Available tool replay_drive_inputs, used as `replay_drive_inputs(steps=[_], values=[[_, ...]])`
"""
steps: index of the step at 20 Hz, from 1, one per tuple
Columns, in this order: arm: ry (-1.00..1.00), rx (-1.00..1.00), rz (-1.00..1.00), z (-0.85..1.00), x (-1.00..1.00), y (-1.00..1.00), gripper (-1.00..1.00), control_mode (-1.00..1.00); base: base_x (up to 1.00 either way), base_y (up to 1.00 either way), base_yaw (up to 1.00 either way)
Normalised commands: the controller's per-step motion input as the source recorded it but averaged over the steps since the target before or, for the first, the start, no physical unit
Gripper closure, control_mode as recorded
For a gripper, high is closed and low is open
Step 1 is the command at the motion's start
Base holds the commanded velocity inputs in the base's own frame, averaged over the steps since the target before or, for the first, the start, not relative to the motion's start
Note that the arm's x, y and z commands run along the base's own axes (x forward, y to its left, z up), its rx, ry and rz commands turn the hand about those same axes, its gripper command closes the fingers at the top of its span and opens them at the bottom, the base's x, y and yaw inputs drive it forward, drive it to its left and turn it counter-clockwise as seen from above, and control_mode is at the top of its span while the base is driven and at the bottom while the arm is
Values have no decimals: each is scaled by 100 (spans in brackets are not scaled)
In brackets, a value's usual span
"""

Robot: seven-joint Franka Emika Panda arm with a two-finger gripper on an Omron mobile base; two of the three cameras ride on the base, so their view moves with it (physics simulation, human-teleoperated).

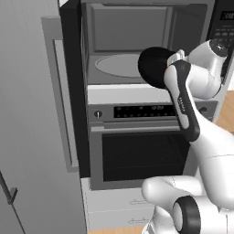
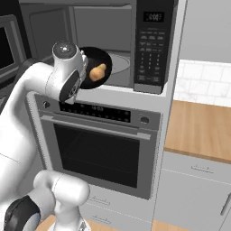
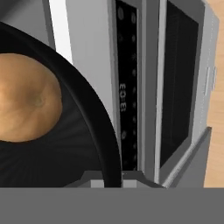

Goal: Pick the squash from the sink and place it in the bowl. Then pick the bowl and place it in the microwave. Then close the microwave door and press the start button.

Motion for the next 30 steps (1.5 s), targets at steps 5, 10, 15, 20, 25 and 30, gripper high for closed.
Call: replay_drive_inputs(steps=[5, 10, 15, 20, 25, 30], values=[[0, 0, 5, 15, 61, 1, 100, -100, 0, 0, 0], [0, 0, 4, 6, 48, 23, 100, -100, 0, 0, 0], [0, -5, 0, 0, 48, 26, 100, -100, 0, 0, 0], [4, -8, -1, 0, 52, 0, 100, -100, 0, 0, 0], [5, -4, 0, 0, 51, 0, 100, -100, 0, 0, 0], [3, 0, 0, 0, 54, 0, 100, -100, 0, 0, 0]])
